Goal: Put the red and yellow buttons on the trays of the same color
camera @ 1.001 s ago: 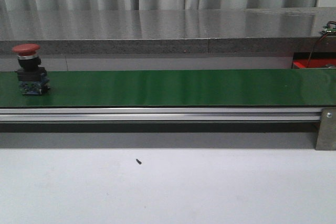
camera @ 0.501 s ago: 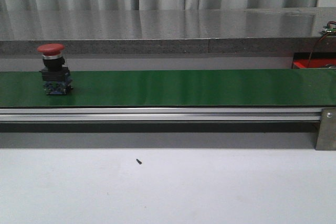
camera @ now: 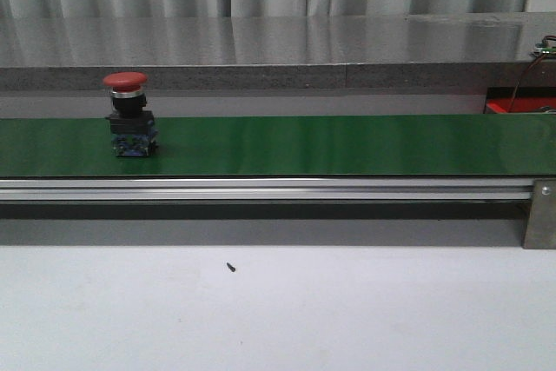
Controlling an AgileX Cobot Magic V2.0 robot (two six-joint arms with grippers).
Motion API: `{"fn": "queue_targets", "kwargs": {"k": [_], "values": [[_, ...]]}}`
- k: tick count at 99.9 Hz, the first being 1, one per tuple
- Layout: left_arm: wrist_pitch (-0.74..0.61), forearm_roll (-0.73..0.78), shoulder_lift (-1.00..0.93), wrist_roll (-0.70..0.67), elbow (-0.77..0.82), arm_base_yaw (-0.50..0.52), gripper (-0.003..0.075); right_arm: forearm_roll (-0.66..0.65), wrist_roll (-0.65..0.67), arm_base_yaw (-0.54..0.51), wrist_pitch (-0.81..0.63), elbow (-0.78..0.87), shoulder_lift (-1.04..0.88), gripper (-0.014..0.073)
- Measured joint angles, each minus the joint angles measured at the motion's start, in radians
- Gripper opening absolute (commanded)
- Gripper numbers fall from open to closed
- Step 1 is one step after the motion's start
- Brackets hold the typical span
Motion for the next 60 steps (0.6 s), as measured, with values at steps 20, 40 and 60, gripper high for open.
{"fn": "queue_targets", "kwargs": {"k": [20,40,60], "values": [[0.114,-0.052,-0.115,0.000,0.010,-0.002,0.0104,0.000,0.000,0.000,0.000,0.000,0.000,-0.0068],[0.155,-0.060,-0.262,0.000,0.113,-0.042,0.0104,0.000,0.000,0.000,0.000,0.000,0.000,-0.0068],[0.129,-0.079,-0.451,0.000,0.304,-0.131,0.0104,0.000,0.000,0.000,0.000,0.000,0.000,-0.0068]]}}
